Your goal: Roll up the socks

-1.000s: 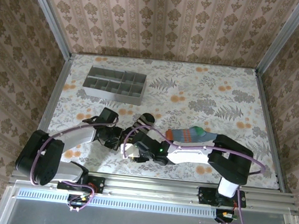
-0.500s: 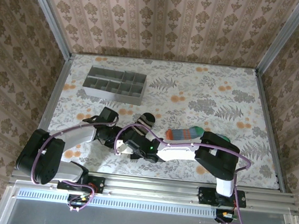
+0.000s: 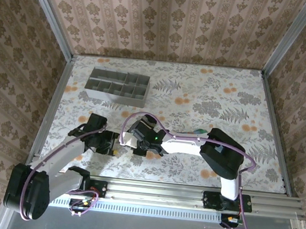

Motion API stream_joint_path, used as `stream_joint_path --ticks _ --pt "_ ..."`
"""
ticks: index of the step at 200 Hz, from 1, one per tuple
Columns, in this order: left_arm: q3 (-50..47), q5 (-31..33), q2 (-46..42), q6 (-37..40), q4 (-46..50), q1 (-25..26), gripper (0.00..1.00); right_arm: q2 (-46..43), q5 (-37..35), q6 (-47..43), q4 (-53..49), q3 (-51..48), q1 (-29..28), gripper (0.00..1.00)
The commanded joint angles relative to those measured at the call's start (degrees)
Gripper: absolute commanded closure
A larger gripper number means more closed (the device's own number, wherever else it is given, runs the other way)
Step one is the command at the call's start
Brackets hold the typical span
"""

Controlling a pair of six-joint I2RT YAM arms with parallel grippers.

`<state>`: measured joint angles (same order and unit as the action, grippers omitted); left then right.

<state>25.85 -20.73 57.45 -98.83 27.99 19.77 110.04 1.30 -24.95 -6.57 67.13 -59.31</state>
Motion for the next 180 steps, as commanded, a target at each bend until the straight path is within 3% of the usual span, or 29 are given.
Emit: stream_joint_path --ticks 1,37,81,120,180 --pt "1.4 2.03 -2.44 -0.73 6.24 -0.52 0.46 4.39 5.86 4.47 -10.67 -0.54 1.92 1.0" --pt "1.4 2.43 -3.05 1.98 2.13 0.5 0.49 6.24 12.7 7.55 -13.3 1.33 4.51 1.0" --pt "0.41 3.62 1.12 3.75 -6.88 6.04 0.5 7.98 21.66 11.06 -14.5 1.6 8.4 1.0" --pt "0.83 6.0 6.19 3.57 -12.57 11.17 0.5 9.74 24.1 11.78 -16.82 2.42 9.66 1.0" --pt "-0.84 8.59 11.49 4.26 -18.09 12.5 0.53 11.01 30.19 17.31 -14.49 0.7 12.29 1.0"
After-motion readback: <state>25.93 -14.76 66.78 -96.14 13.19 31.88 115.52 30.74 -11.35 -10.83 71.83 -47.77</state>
